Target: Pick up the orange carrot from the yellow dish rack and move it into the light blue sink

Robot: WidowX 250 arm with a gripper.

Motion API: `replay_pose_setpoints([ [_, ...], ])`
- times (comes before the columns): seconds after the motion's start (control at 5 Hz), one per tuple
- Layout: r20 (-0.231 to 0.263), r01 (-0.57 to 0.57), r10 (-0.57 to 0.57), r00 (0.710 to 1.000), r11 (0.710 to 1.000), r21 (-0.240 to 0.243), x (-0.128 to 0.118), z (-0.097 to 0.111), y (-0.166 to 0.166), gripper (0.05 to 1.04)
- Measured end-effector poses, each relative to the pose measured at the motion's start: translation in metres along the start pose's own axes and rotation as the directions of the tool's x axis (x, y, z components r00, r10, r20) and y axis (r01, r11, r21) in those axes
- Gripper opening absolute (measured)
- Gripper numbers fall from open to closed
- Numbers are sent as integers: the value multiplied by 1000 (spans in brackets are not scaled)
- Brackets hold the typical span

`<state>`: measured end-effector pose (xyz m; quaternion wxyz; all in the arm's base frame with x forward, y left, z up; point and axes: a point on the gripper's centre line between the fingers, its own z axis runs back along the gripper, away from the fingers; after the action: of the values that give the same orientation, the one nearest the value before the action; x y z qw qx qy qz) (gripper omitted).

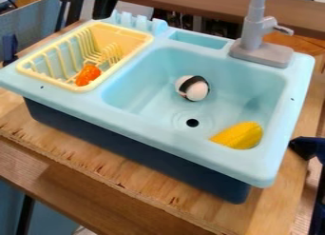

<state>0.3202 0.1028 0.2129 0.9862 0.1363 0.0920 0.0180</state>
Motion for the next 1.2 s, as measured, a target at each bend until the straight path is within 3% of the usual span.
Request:
replay_pose_setpoints([
  [0.2,-36,14,-14,999,1000,-13,4,-13,-5,1001],
  [0.4,-51,-61,56,997,992,-107,-15,-40,13,1001],
  [0.6,-19,-51,48,999,985,-166,-13,-48,12,1001],
  [0.8,9,-25,27,1000,985,-173,-15,-47,11,1001],
  [1.0,110,21,7,994,967,-252,-9,-52,10,1001],
  [1.2,101,90,-71,992,976,-198,2,-50,6,1001],
])
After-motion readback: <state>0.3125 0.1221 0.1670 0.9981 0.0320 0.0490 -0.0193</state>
